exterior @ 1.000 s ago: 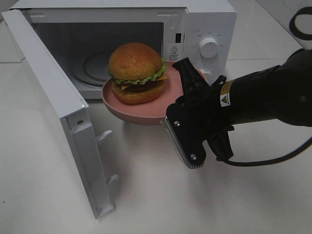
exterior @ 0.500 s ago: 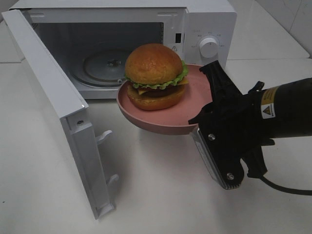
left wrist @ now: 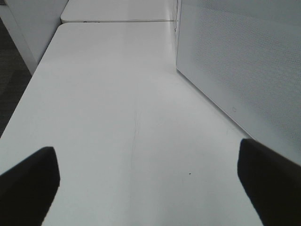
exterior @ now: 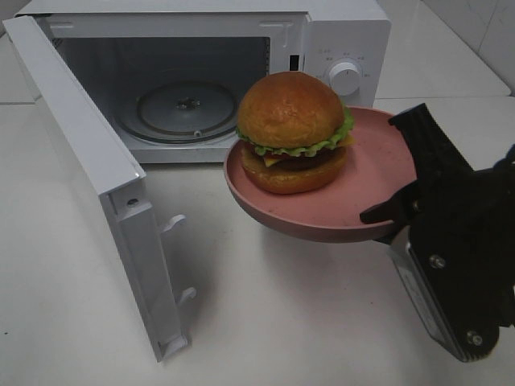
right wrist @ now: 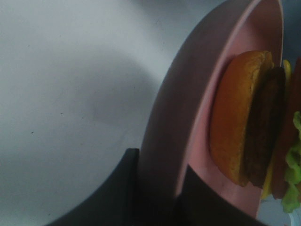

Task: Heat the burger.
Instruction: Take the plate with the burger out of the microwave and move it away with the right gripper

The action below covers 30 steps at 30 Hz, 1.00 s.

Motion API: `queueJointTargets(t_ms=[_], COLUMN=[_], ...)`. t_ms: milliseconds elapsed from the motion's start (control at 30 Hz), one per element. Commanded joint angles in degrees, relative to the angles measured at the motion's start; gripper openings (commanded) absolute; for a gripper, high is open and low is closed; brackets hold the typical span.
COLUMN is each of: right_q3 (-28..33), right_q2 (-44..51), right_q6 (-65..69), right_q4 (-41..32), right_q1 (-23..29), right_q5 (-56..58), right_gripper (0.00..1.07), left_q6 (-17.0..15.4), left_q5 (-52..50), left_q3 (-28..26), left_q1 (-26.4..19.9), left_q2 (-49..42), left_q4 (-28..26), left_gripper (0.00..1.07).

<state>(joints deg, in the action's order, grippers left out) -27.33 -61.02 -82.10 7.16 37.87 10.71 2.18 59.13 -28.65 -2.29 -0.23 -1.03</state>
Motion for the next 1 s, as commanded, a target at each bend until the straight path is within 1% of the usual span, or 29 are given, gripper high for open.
queueJointTargets(t_ms=[33, 100, 133, 167, 200, 233, 300, 433, 533, 567, 600, 633, 667, 700, 733, 767, 800, 833, 867, 900, 933, 967, 1000], right_q3=[0.6, 2.1, 2.1, 3.2, 3.2, 4.0, 4.3, 5.0, 5.0, 5.0, 5.0, 5.0, 5.0, 5.0, 5.0, 5.0, 5.0, 5.0, 5.0, 5.0, 5.0, 5.0, 5.0], right_q2=[3.8, 6.9, 6.9, 9.3, 9.3, 11.3, 12.3, 17.2, 18.4, 18.9, 19.3, 19.3, 19.3, 19.3, 19.3, 19.3, 19.3, 19.3, 19.3, 19.3, 19.3, 19.3, 19.3], right_q6=[1.4, 2.5, 2.5, 3.6, 3.6, 5.2, 6.0, 11.1, 13.7, 15.4, 18.9, 18.9, 23.1, 23.1, 25.2, 29.0, 29.0, 32.9, 35.1, 35.1, 38.9, 38.9, 42.7], right_q4=[0.5, 1.6, 1.6, 2.3, 2.3, 3.6, 4.2, 7.2, 9.0, 10.4, 13.3, 13.3, 16.3, 16.3, 17.9, 21.2, 21.2, 24.7, 26.4, 26.4, 29.0, 29.0, 31.3], right_q1=[-0.3, -0.3, -0.3, -0.3, -0.3, -0.3, -0.3, -0.3, -0.3, -0.3, -0.3, -0.3, -0.3, -0.3, -0.3, -0.3, -0.3, -0.3, -0.3, -0.3, -0.3, -0.3, -0.3], right_q5=[-1.9, -0.3, -0.3, 1.0, 1.0, 2.6, 3.3, 7.3, 8.5, 9.2, 9.9, 9.9, 10.8, 10.8, 11.2, 12.1, 12.1, 13.2, 13.8, 13.8, 14.7, 14.7, 15.6], right_gripper=[0.0, 0.0, 0.0, 0.0, 0.0, 0.0, 0.0, 0.0, 0.0, 0.0, 0.0, 0.0, 0.01, 0.01, 0.01, 0.01, 0.01, 0.01, 0.01, 0.01, 0.01, 0.01, 0.01], left_q6=[-0.1, -0.1, -0.1, -0.1, -0.1, -0.1, -0.1, -0.1, -0.1, -0.1, -0.1, -0.1, -0.1, -0.1, -0.1, -0.1, -0.1, -0.1, -0.1, -0.1, -0.1, -0.1, -0.1], left_q5=[-0.2, -0.2, -0.2, -0.2, -0.2, -0.2, -0.2, -0.2, -0.2, -0.2, -0.2, -0.2, -0.2, -0.2, -0.2, -0.2, -0.2, -0.2, -0.2, -0.2, -0.2, -0.2, -0.2], left_q3=[0.2, 0.2, 0.2, 0.2, 0.2, 0.2, 0.2, 0.2, 0.2, 0.2, 0.2, 0.2, 0.2, 0.2, 0.2, 0.2, 0.2, 0.2, 0.2, 0.2, 0.2, 0.2, 0.2], left_q1=[-0.1, -0.1, -0.1, -0.1, -0.1, -0.1, -0.1, -0.1, -0.1, -0.1, -0.1, -0.1, -0.1, -0.1, -0.1, -0.1, -0.1, -0.1, -0.1, -0.1, -0.1, -0.1, -0.1], left_q2=[-1.4, -1.4, -1.4, -1.4, -1.4, -1.4, -1.4, -1.4, -1.4, -1.4, -1.4, -1.4, -1.4, -1.4, -1.4, -1.4, -1.4, -1.4, -1.4, -1.4, -1.4, -1.4, -1.4], left_q4=[0.1, 0.1, 0.1, 0.1, 0.1, 0.1, 0.1, 0.1, 0.1, 0.1, 0.1, 0.1, 0.1, 0.1, 0.1, 0.1, 0.1, 0.1, 0.1, 0.1, 0.1, 0.1, 0.1], left_gripper=[0.98, 0.98, 0.98, 0.98, 0.98, 0.98, 0.98, 0.98, 0.98, 0.98, 0.98, 0.98, 0.98, 0.98, 0.98, 0.98, 0.98, 0.98, 0.98, 0.98, 0.98, 0.98, 0.98])
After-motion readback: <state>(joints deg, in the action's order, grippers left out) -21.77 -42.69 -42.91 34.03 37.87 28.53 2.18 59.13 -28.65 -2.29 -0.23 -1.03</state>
